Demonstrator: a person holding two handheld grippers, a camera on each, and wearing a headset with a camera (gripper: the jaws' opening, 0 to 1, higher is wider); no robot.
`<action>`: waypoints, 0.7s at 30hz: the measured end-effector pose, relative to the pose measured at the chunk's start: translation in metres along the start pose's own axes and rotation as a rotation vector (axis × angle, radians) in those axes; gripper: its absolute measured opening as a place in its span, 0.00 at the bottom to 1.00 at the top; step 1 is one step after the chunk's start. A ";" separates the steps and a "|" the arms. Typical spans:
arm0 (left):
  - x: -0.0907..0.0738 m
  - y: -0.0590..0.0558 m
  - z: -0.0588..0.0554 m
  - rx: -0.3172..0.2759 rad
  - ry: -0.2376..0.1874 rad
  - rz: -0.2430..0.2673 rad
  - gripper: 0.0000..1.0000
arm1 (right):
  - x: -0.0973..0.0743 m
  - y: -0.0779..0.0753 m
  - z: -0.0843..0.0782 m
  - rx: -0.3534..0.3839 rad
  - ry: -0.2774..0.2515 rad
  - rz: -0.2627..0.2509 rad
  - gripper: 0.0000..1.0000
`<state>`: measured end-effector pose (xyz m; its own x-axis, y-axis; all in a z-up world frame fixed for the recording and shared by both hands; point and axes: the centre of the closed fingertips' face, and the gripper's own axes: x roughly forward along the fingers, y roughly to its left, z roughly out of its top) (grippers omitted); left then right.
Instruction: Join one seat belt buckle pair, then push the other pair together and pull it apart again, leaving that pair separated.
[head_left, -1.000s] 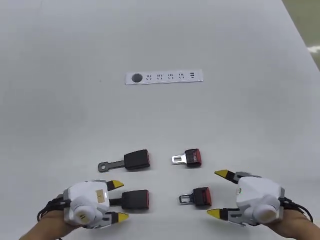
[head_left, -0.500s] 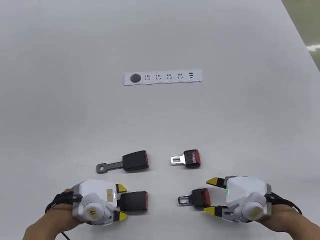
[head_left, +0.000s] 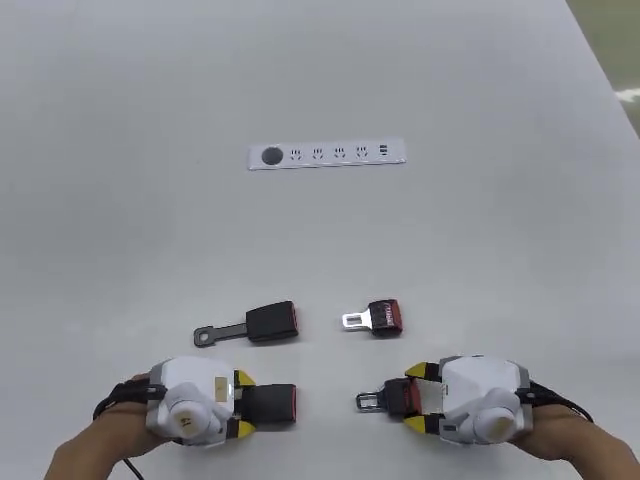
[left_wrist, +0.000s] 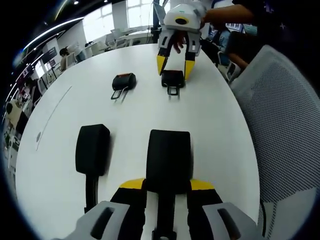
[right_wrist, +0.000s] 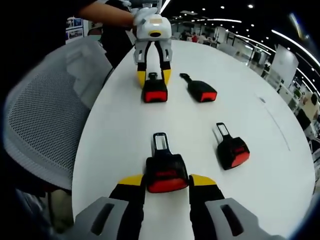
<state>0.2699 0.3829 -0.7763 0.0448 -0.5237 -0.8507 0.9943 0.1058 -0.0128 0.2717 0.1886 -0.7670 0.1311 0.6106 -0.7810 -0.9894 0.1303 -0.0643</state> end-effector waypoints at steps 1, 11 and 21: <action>0.000 0.000 0.000 -0.002 0.001 0.001 0.32 | 0.000 0.000 0.000 -0.003 0.001 0.001 0.31; -0.001 0.001 0.001 -0.022 0.006 0.006 0.32 | 0.000 -0.001 0.001 -0.001 0.009 -0.016 0.30; 0.000 0.001 -0.001 -0.042 0.012 0.008 0.31 | 0.003 0.000 0.004 0.006 0.007 -0.020 0.30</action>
<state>0.2710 0.3839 -0.7772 0.0511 -0.5124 -0.8572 0.9890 0.1451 -0.0277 0.2720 0.1938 -0.7669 0.1507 0.6027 -0.7836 -0.9862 0.1469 -0.0767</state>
